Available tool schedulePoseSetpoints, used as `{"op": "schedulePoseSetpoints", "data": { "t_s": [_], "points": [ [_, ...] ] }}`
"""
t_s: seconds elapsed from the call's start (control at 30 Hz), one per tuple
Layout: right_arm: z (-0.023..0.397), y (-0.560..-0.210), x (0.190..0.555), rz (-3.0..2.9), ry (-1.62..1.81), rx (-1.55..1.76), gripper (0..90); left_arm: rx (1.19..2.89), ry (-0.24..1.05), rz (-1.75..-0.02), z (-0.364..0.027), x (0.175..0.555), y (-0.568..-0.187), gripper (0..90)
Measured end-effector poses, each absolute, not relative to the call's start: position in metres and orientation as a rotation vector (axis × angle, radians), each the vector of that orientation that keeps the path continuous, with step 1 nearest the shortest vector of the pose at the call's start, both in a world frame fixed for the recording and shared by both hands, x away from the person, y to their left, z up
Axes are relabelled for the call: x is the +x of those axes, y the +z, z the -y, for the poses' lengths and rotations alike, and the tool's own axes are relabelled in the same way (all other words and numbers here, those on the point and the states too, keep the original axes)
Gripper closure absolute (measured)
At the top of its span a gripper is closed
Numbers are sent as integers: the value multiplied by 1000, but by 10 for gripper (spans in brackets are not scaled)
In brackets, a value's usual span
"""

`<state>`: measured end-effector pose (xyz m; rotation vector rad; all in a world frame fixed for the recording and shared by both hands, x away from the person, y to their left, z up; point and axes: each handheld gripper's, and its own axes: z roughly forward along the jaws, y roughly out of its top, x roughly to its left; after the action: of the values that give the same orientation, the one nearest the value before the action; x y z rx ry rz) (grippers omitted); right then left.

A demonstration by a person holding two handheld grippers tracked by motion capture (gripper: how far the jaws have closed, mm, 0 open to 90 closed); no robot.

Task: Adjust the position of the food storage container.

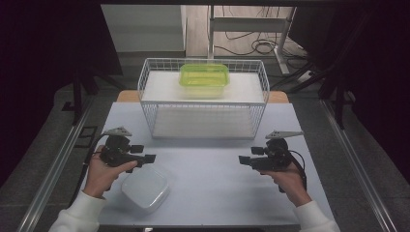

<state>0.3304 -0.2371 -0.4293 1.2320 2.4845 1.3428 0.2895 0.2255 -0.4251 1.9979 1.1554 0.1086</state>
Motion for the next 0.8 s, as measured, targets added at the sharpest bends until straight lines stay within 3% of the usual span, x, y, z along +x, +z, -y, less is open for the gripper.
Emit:
{"op": "schedulePoseSetpoints", "data": {
  "t_s": [0.27,0.53,0.6,0.8],
  "points": [
    [240,-436,323,-2519,1327,1218,274,2038,121,-1173,-233,274,-421,412],
    [246,-436,322,-2497,1318,1253,275,2117,88,-1142,-236,245,-424,586],
    [246,-437,321,-2496,1307,1263,274,2135,90,-1130,-237,240,-426,674],
    [245,-438,320,-2504,1288,1247,277,2185,53,-1119,-234,229,-436,820]
  ]
}}
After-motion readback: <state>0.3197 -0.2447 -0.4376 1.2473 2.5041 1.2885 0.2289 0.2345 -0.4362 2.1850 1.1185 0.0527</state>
